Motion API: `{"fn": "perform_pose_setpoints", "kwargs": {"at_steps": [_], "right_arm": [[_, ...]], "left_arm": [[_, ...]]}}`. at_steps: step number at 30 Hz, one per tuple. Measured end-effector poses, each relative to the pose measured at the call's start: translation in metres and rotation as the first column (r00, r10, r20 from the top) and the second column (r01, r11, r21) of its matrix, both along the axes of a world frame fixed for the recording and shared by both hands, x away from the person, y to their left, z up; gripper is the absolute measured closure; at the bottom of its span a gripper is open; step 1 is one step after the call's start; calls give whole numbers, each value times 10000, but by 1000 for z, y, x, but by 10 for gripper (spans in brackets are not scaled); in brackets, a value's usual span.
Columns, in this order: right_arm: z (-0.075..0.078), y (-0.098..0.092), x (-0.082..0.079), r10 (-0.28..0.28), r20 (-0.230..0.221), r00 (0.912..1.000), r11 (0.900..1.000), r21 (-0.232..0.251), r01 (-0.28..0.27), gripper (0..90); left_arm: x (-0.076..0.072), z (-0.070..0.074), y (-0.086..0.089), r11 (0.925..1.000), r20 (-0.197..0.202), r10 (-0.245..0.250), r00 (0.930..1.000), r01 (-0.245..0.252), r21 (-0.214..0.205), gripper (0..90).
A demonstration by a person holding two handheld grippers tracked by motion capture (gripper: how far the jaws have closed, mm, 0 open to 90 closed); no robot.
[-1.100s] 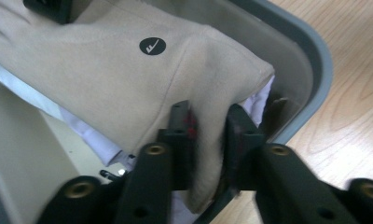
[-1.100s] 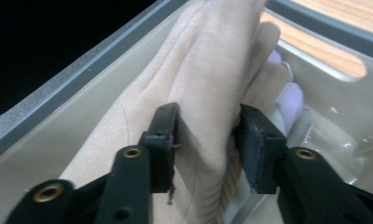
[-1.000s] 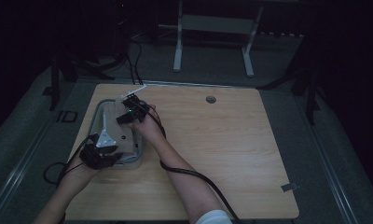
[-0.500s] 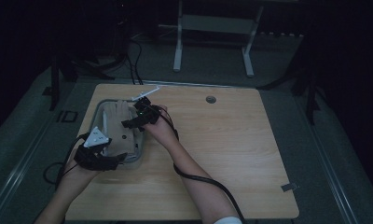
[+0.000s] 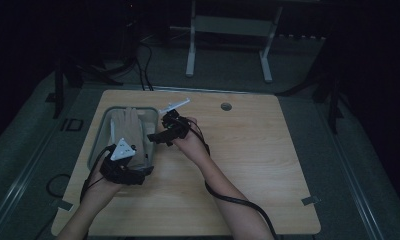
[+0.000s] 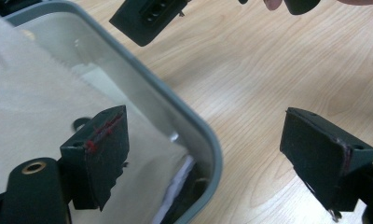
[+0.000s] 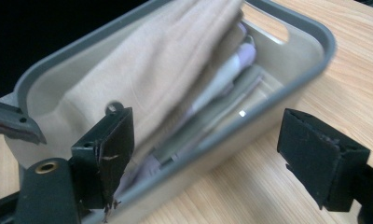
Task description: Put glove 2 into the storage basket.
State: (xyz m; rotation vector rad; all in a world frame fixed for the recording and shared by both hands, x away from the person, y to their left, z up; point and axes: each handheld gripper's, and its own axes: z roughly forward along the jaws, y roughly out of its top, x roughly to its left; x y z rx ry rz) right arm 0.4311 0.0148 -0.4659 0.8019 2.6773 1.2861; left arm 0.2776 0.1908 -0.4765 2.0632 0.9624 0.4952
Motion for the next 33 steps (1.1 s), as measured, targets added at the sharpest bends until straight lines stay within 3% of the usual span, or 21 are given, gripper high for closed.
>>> {"fn": "perform_pose_setpoints", "kwargs": {"at_steps": [10, 13, 14, 22, 33], "right_arm": [[-9, -39, -5, -215, 75, 9997, 9996, -188, 216, 180], [-11, -47, -7, -292, 113, 9995, 9993, -237, 294, 175], [-13, -54, -7, -305, 51, 9995, 9993, -220, 306, 175], [-24, -78, -11, -556, 108, 9984, 9976, -414, 560, 175], [-47, -113, -15, -879, -3, 9961, 9953, -419, 879, 175]], "left_arm": [[2, -9, -31, 9971, -251, -734, 9970, 728, -220, 160], [3, -11, -36, 9951, -357, -869, 9956, 851, -508, 160], [4, -12, -43, 9916, -428, -1036, 9937, 999, -820, 160], [5, -22, -67, 9876, -466, -1522, 9872, 1500, -473, 160], [5, -40, -79, 9822, -703, -1836, 9805, 1802, -522, 160]]}}
